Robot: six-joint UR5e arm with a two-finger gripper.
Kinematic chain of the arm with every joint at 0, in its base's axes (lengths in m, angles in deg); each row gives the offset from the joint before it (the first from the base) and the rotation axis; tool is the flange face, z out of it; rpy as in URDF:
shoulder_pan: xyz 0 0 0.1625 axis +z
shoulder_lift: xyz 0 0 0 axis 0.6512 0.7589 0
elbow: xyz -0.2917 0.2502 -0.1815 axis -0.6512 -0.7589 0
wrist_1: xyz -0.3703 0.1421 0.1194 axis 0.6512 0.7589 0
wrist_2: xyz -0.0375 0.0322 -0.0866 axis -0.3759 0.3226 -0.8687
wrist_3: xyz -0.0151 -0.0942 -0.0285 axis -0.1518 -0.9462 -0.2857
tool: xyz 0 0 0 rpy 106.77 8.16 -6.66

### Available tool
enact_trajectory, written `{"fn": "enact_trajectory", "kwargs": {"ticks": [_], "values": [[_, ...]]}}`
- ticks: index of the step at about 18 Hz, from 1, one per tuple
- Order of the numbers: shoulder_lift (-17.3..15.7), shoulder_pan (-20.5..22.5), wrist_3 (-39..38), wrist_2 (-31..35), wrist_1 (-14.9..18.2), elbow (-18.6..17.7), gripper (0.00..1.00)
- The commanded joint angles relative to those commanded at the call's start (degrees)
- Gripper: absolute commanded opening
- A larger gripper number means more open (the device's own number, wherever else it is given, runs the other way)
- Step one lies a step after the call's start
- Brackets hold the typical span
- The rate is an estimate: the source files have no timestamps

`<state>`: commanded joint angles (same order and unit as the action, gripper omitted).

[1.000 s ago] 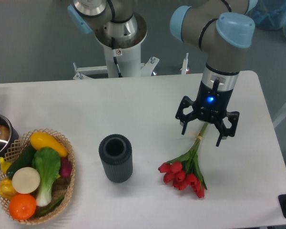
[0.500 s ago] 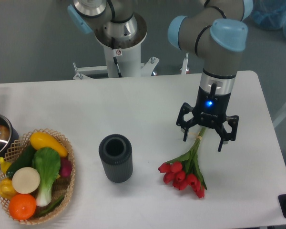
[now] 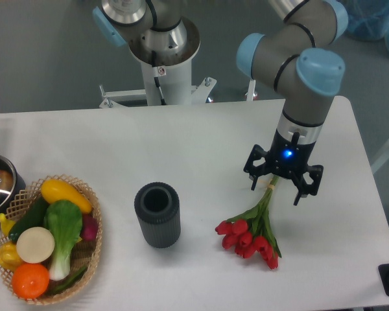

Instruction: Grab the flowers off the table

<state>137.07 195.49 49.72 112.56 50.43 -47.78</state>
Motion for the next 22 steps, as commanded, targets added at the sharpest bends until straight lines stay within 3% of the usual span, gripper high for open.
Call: {"fn": "enact_trajectory", "kwargs": {"ticks": [4,7,17,22], "values": [[1.23,-0.26,0.0,4.21,0.44,-0.09,1.0],[2.73,0.0,0.0,4.48,-0.17,-0.09,1.0],[2.47,2.64,-0.35,5.8,0.27,-3.25,1.0],[5.01,1.5,-0.44,5.71,-0.44,-4.04,1.0]]}}
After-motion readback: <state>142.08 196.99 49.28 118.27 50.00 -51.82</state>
